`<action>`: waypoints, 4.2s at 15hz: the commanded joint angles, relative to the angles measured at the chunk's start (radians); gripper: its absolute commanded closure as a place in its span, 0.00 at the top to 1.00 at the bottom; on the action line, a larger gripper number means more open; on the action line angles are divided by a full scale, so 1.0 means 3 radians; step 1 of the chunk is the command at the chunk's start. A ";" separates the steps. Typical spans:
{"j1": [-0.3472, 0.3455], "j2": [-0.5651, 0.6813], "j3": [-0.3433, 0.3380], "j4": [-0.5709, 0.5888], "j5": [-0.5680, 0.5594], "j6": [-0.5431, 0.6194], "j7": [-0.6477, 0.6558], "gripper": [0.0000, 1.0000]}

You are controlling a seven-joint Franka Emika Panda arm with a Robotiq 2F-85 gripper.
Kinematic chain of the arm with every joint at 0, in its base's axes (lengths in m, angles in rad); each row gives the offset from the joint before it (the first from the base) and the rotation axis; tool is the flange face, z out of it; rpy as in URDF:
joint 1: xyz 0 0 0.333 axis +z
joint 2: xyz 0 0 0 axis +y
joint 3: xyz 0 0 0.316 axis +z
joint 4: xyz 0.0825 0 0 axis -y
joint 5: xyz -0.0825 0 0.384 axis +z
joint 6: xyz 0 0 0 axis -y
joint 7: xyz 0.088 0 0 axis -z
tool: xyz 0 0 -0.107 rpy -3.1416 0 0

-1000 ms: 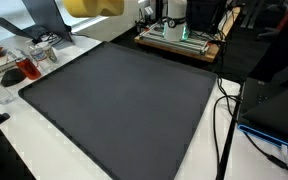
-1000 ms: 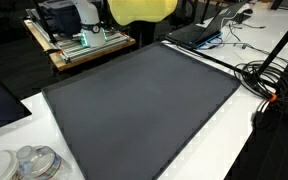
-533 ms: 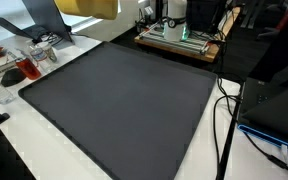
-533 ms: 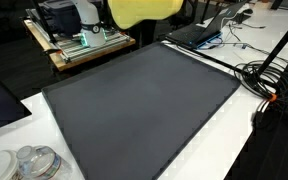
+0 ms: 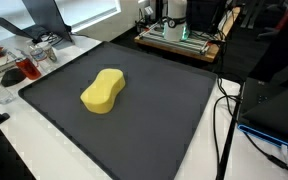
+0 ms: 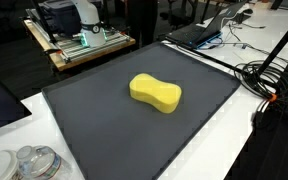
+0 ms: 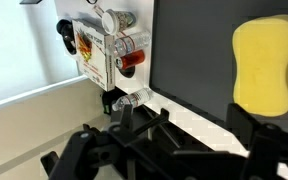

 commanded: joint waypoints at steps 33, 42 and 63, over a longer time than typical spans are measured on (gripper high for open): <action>0.0580 0.2015 -0.0242 0.1301 0.0706 0.0497 -0.0540 1.00; 0.0508 0.1516 -0.0229 0.0461 0.0714 0.1003 -0.0346 1.00; -0.0287 -0.0262 -0.0619 -0.2110 0.2466 0.2983 -0.1942 1.00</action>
